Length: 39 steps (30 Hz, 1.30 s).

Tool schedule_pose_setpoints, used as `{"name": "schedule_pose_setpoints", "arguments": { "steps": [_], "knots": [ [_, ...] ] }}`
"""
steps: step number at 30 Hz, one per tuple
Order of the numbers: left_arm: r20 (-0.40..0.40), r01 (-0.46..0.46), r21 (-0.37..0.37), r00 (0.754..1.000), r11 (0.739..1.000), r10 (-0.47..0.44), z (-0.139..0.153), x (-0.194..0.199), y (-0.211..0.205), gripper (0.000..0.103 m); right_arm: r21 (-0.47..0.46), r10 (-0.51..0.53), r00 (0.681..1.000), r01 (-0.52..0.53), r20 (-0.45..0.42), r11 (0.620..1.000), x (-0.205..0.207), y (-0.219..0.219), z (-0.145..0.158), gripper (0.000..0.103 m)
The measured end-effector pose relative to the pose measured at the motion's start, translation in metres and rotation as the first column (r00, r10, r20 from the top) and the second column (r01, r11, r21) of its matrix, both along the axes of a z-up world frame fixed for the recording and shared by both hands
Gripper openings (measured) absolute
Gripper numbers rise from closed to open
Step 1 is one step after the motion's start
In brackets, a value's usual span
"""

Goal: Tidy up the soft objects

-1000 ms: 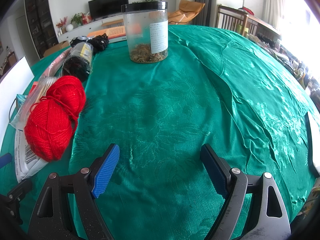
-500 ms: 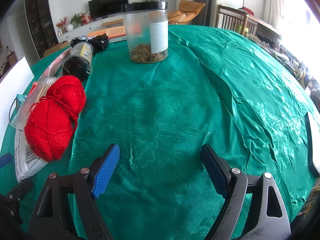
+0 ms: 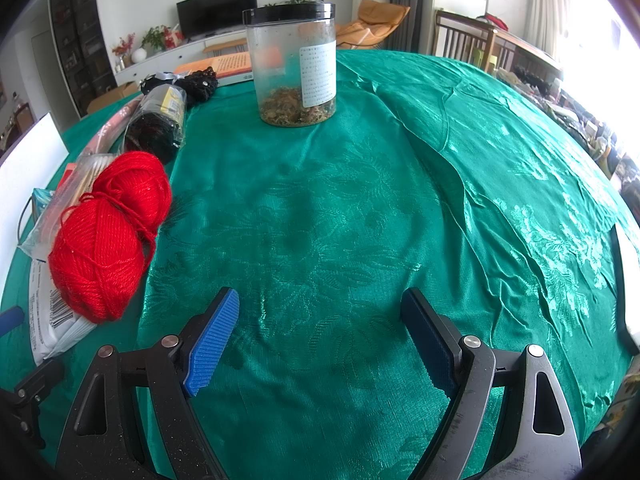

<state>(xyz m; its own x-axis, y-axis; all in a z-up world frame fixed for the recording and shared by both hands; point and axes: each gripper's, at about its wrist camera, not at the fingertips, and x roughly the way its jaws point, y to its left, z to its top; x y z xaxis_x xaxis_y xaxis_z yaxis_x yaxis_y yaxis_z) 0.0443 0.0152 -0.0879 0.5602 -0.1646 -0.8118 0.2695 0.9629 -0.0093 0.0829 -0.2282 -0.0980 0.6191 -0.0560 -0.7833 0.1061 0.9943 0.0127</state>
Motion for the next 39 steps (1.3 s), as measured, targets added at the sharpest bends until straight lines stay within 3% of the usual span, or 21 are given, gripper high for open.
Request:
{"name": "schedule_pose_setpoints", "arguments": {
  "steps": [25, 34, 36, 39],
  "knots": [
    [0.0, -0.001, 0.002, 1.0, 1.0, 0.001, 0.0, 0.0, 0.0, 0.103, 0.002, 0.0, 1.0, 0.0, 0.0, 1.0, 0.0, 0.0, 0.0, 0.086],
    [-0.002, 0.045, 0.0, 0.999, 0.999, -0.045, 0.002, -0.017, 0.008, 0.103, 0.003, 0.002, 1.0, -0.002, 0.002, 1.0, 0.0, 0.0, 0.0, 0.086],
    [0.004, 0.034, -0.001, 0.999, 0.999, -0.034, 0.001, -0.016, 0.007, 0.103, 0.073, 0.004, 1.0, -0.006, 0.03, 0.997, -0.004, -0.005, 0.005, 0.086],
    [0.006, 0.03, -0.004, 1.0, 1.0, -0.03, 0.001, -0.016, 0.007, 0.103, 0.3, 0.069, 0.993, -0.096, 0.099, 0.949, -0.009, 0.0, 0.026, 0.086]
  ]
}}
